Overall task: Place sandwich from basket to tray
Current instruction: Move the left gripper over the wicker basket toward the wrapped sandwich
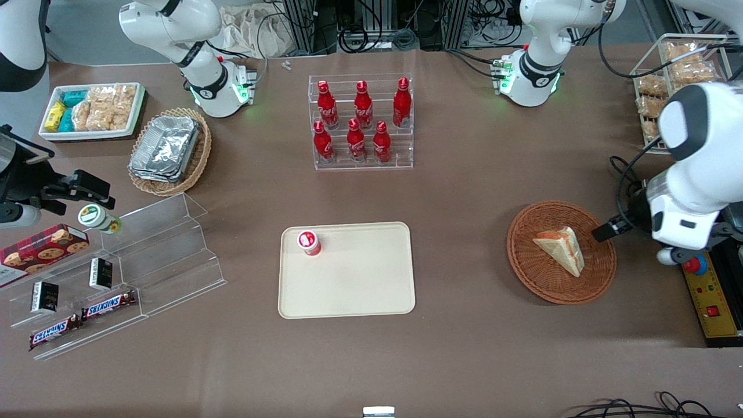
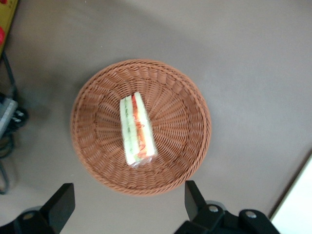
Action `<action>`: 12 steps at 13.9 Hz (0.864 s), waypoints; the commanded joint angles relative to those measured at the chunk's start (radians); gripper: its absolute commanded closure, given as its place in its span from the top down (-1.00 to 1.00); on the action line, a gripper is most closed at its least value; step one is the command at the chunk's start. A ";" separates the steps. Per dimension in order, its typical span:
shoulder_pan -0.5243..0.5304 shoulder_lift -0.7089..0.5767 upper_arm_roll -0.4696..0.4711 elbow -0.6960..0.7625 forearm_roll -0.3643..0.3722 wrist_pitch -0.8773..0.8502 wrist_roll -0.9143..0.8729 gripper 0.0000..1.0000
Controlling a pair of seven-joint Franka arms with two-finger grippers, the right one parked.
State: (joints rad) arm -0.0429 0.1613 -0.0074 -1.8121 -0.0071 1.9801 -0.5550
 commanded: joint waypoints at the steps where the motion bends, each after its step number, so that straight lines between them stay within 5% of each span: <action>1: -0.015 -0.028 0.006 -0.113 0.025 0.129 -0.117 1.00; 6: -0.015 -0.017 0.007 -0.285 0.026 0.348 -0.126 1.00; 12: -0.012 0.069 0.010 -0.311 0.026 0.437 -0.126 1.00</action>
State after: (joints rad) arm -0.0510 0.2192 -0.0017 -2.1005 -0.0014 2.3737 -0.6530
